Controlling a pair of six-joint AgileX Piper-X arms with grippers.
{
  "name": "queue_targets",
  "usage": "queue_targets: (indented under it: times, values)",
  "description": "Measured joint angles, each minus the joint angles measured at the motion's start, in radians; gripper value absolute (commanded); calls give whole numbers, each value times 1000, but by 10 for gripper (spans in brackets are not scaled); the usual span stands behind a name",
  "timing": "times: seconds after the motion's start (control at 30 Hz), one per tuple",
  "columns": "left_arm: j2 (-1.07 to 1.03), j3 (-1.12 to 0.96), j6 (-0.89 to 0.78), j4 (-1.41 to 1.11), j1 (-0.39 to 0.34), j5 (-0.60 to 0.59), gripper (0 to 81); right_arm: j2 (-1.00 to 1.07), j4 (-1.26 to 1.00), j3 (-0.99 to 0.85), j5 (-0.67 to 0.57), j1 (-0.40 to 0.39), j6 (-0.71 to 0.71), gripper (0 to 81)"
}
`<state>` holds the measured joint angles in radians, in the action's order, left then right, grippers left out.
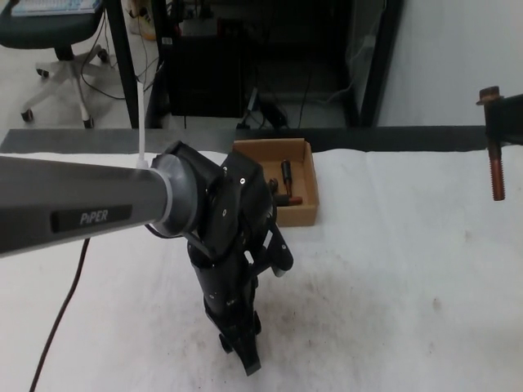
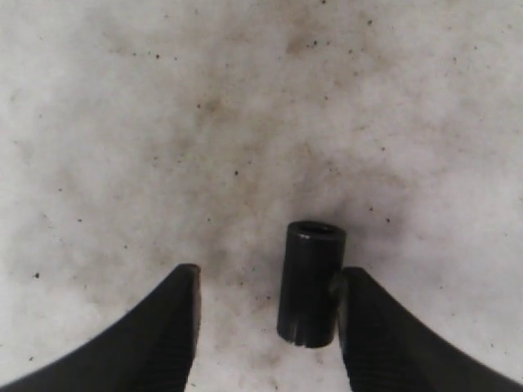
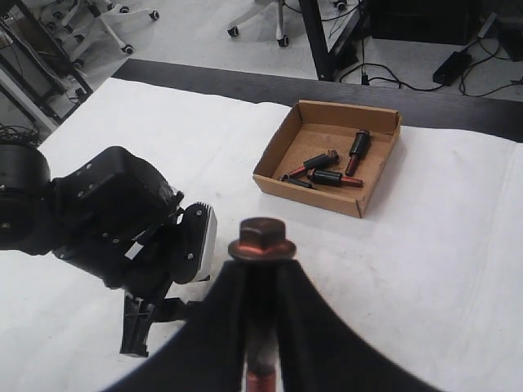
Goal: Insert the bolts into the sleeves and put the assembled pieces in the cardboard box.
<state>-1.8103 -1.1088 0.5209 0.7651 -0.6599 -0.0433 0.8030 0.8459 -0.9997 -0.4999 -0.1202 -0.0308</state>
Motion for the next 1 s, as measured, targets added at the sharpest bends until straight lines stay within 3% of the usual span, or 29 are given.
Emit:
queue_targets:
  times: [0.8, 0.87, 1.0]
  values:
    - [-39, -5, -46, -14, 0, 0, 471, 0, 0, 0, 0, 0, 0, 8]
    - [-39, -7, -49, -14, 0, 0, 403, 0, 0, 0, 0, 0, 0, 8]
    - [-39, -7, -49, -3, -3, -3, 58, 0, 0, 0, 0, 0, 0, 8]
